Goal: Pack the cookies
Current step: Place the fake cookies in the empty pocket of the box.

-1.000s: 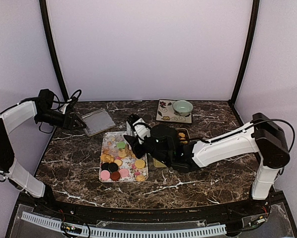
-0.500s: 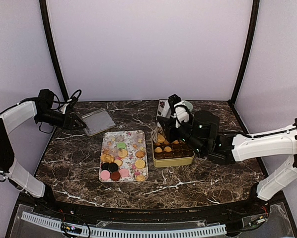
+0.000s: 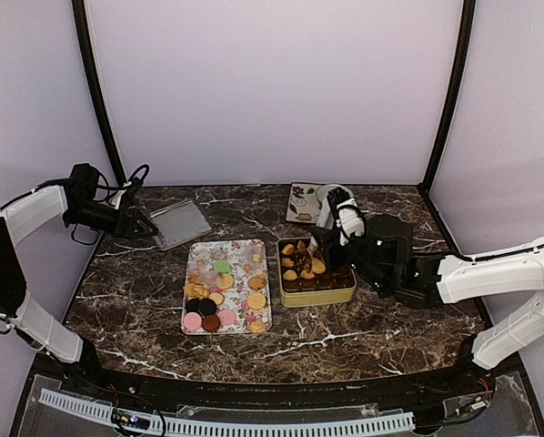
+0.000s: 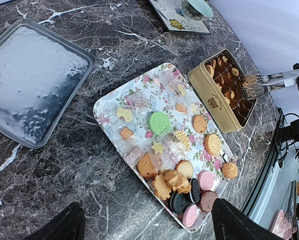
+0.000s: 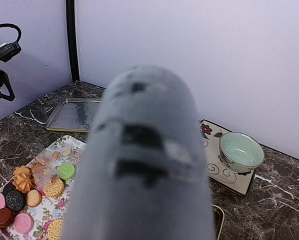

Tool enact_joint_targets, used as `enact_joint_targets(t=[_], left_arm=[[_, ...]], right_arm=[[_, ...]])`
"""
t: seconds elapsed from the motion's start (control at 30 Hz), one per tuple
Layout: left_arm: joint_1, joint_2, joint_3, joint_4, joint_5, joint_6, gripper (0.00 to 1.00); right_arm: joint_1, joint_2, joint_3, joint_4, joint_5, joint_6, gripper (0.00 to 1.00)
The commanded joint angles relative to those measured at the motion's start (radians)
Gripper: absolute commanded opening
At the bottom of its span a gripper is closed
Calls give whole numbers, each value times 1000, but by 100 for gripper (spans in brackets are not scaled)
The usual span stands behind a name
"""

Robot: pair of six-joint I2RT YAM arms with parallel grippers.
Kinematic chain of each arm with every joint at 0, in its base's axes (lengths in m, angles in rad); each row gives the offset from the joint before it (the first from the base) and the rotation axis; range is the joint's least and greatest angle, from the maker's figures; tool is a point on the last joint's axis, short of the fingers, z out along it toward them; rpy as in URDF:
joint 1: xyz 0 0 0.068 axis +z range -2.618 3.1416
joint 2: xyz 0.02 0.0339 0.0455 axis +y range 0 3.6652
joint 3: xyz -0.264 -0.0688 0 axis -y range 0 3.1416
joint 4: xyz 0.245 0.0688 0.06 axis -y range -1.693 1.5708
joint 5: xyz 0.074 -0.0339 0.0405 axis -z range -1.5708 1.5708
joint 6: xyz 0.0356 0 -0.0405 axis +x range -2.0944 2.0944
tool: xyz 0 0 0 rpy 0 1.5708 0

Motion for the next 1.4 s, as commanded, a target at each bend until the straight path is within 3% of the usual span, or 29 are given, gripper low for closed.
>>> enact_joint_targets(t=[0.0,0.17,0.27,0.43,0.83,1.37], left_arm=[[6,-39,11,-17,13,2,90],[5,-38,10,-17,14,2,90],[6,-34,12,-17,15,-3,90],[6,-38,16,-17,15,0,90],[6,-34,18,-19,16,2,90],[6,-34,21,-22,19,4,90]], right_arm=[[-14,5,-11,54,25,6,0],[-23,-3,-30,55,25,11,3],[-28,0,-31,57,22,15,22],[-36,5,-24,53,14,20,32],[-39,2,2,28,-7,6,41],[-39,-2,3,39,-16,-8,44]])
